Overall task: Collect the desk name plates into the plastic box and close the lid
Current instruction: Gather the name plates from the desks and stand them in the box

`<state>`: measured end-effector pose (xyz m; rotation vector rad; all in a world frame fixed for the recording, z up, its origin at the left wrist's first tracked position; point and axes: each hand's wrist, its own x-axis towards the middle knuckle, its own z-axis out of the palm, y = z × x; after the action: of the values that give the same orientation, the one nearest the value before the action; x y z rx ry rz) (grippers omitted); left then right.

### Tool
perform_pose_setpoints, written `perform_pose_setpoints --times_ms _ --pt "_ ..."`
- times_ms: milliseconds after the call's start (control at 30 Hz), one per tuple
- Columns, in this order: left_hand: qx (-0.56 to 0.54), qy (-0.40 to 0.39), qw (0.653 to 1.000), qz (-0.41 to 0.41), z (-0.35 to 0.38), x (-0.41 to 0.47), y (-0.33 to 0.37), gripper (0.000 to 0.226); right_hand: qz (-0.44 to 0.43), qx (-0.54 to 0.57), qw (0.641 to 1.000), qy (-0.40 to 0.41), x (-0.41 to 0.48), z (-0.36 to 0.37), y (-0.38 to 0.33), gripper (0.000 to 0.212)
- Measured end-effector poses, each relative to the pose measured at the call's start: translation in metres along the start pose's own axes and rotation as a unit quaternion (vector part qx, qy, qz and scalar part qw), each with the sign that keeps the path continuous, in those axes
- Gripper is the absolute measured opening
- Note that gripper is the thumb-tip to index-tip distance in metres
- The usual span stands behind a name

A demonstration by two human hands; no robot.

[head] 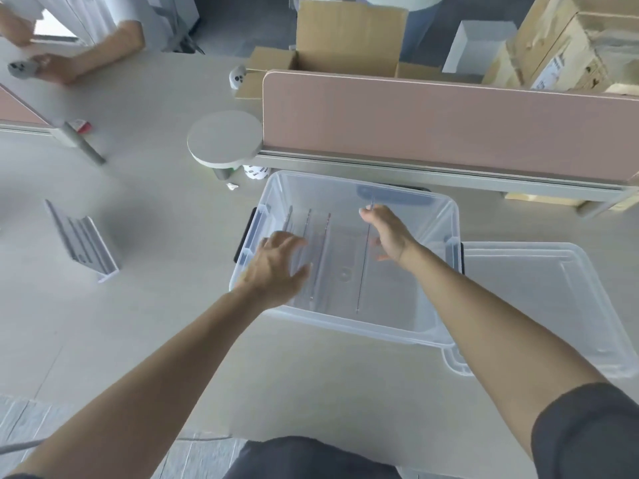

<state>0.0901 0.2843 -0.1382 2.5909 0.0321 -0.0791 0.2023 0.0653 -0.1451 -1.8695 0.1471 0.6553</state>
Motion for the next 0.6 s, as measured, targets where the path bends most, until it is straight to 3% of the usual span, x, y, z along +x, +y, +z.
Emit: perform_pose_setpoints --times_ms 167,300,433,600 --pt "0.122 0.051 0.991 -0.034 0.004 0.002 -0.041 0.048 0.043 -0.017 0.999 0.018 0.025 0.007 0.028 0.084" --pt "0.104 0.015 0.985 -0.137 0.007 0.007 -0.046 0.065 0.054 -0.082 0.995 0.002 0.038 0.014 0.041 0.087" --pt "0.106 0.016 0.983 -0.149 0.009 0.008 -0.047 0.071 0.057 -0.073 0.996 0.006 0.049 0.023 0.046 0.085" --pt "0.083 0.031 0.984 -0.153 0.007 0.008 -0.047 0.067 0.034 -0.081 0.996 0.033 0.06 0.033 0.052 0.043"
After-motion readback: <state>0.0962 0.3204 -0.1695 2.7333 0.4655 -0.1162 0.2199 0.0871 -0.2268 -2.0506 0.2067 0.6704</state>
